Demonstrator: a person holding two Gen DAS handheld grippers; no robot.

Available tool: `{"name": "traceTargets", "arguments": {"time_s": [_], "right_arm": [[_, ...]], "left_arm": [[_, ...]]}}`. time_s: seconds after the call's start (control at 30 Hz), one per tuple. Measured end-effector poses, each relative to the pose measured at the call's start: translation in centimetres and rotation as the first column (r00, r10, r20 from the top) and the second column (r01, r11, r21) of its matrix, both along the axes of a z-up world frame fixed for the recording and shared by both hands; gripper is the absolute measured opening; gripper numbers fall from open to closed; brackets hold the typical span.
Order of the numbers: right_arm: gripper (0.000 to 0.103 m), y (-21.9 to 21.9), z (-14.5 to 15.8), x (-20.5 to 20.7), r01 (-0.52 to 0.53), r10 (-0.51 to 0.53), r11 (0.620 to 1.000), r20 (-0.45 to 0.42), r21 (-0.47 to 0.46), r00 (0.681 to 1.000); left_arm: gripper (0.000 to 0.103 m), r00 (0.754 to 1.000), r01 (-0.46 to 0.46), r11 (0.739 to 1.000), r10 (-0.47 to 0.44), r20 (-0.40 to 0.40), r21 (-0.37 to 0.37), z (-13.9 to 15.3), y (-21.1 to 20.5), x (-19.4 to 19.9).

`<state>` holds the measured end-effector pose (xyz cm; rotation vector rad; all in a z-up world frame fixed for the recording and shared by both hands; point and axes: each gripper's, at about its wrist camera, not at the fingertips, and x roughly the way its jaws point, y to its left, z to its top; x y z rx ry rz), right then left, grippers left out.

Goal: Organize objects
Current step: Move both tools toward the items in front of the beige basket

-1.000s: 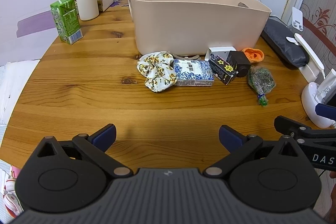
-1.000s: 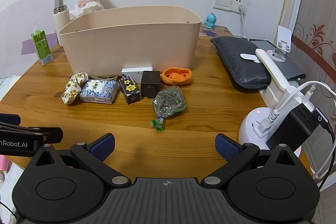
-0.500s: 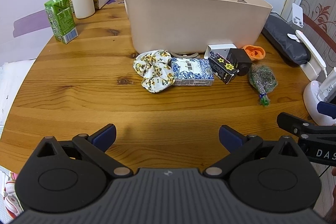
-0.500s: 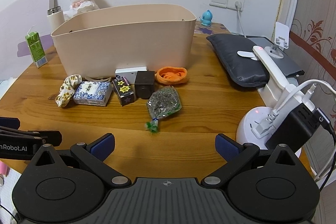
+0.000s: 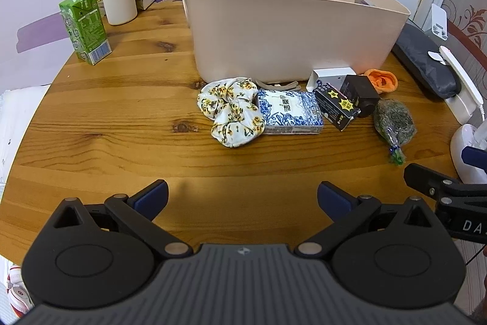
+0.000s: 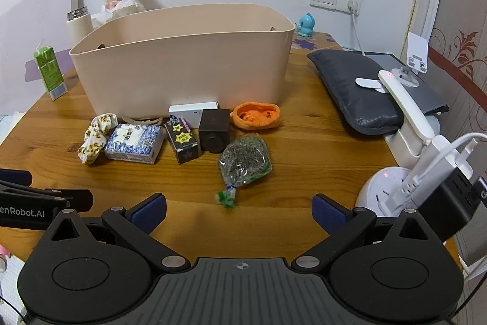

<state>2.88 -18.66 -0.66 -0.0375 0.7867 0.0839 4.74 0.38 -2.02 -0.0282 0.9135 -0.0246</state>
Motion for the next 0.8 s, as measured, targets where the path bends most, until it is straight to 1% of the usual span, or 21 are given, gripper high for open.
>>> {"name": "traceTargets", "arguments": {"time_s": [0.17, 0.37, 0.47, 0.67, 0.8], "right_arm": [[0.103, 0.0, 0.0, 1.0, 0.002, -0.002, 1.000, 0.002, 0.007, 1.000], [0.103, 0.0, -0.2, 2.5, 0.000, 0.000, 1.000, 0.003, 0.010, 1.000], [0.103, 0.1, -0.3, 3.2, -0.002, 0.002, 1.000, 0.006, -0.005, 1.000], [0.103, 0.4, -1.2, 4.8, 0.002, -0.002, 0.999, -0.002, -0.049, 1.000], [0.103, 0.2, -2.0, 6.0, 0.003, -0.003, 0.999, -0.024, -0.032, 1.000]], "left_arm": [[0.103, 1.000, 0.016, 1.000, -0.016, 0.009, 0.005, 0.1, -0.1, 1.0], [0.103, 0.999, 0.028, 0.999, -0.029, 0.030, 0.027, 0.0, -0.1, 2.5], [0.103, 0.999, 0.031, 0.999, -0.032, 0.031, 0.036, -0.4, 0.1, 3.3], [0.103, 0.999, 0.038, 0.999, -0.038, 0.019, 0.011, -1.5, 0.9, 5.3], [0.103, 0.999, 0.049, 0.999, -0.048, 0.015, -0.020, -2.2, 1.5, 6.5]]}}
